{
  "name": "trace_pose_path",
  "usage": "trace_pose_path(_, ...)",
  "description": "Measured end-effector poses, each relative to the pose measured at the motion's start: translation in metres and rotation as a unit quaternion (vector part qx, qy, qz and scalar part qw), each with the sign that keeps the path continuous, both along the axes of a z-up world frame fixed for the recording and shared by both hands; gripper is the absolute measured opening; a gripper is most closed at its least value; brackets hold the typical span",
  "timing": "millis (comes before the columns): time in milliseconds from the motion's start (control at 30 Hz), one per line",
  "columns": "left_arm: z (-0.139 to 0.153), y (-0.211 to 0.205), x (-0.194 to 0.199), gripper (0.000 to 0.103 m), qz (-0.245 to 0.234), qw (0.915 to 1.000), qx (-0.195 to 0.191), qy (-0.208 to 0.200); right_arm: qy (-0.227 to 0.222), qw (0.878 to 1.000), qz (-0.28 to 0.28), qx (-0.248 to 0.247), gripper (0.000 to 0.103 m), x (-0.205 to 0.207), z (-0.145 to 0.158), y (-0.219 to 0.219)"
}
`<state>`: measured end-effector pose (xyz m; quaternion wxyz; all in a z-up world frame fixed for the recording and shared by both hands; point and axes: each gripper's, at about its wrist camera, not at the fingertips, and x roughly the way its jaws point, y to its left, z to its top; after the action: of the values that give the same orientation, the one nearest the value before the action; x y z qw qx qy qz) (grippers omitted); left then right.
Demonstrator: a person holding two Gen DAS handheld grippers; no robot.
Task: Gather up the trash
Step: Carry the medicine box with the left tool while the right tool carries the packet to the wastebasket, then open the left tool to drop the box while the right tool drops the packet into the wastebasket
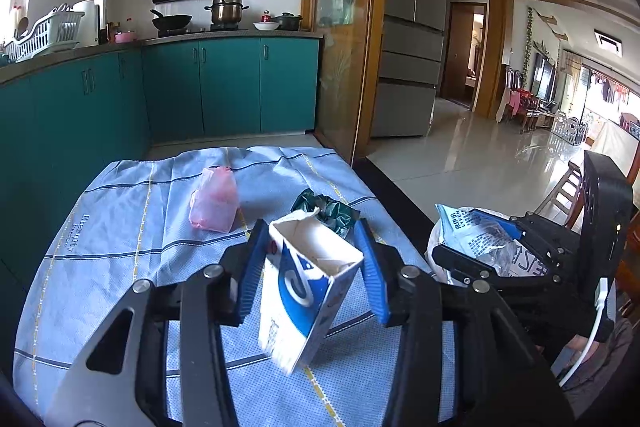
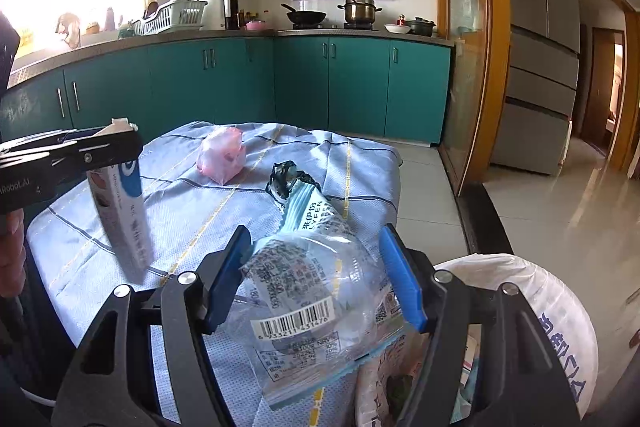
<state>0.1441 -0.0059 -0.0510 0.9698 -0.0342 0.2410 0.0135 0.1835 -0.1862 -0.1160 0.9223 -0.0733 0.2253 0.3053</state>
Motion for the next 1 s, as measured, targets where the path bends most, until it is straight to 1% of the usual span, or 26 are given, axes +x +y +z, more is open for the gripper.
trace_pose_path(100,0.001,-0.003,0.000,0.045,-0.003,1.0000,-0.002,0.000,-0.005,1.000,-0.010,0.005,0.066,-0.001,0.002,-0.005)
trace_pose_path(200,0.003,-0.008,0.004,0.045,-0.010,1.0000,-0.002,0.001,-0.008,0.999,-0.032,0.016,0.066,-0.002,0.005,-0.022)
trace_pose_path(333,0.008,-0.030,0.012,0.045,-0.037,0.9993,-0.005,0.000,-0.010,0.995,-0.093,0.020,0.066,-0.002,0.003,-0.059)
trace_pose_path(433,0.011,-0.053,0.022,0.045,-0.067,0.9977,-0.008,-0.005,-0.010,0.989,-0.147,0.021,0.066,-0.005,-0.002,-0.090)
trace_pose_path(567,0.012,-0.084,0.043,0.044,-0.113,0.9928,-0.038,-0.007,0.003,0.977,-0.210,0.034,0.066,-0.009,-0.009,-0.128)
trace_pose_path(667,0.014,-0.108,0.064,0.044,-0.150,0.9864,-0.066,-0.001,0.019,0.969,-0.245,0.040,0.066,-0.007,-0.016,-0.151)
trace_pose_path(733,0.012,-0.126,0.081,0.044,-0.166,0.9832,-0.075,0.008,0.026,0.964,-0.261,0.035,0.066,-0.004,-0.020,-0.157)
trace_pose_path(833,0.005,-0.150,0.099,0.044,-0.182,0.9797,-0.080,0.021,0.030,0.962,-0.270,0.026,0.066,-0.004,-0.025,-0.159)
trace_pose_path(1000,-0.020,-0.187,0.118,0.044,-0.203,0.9751,-0.076,0.048,0.044,0.959,-0.281,0.000,0.066,0.005,-0.032,-0.159)
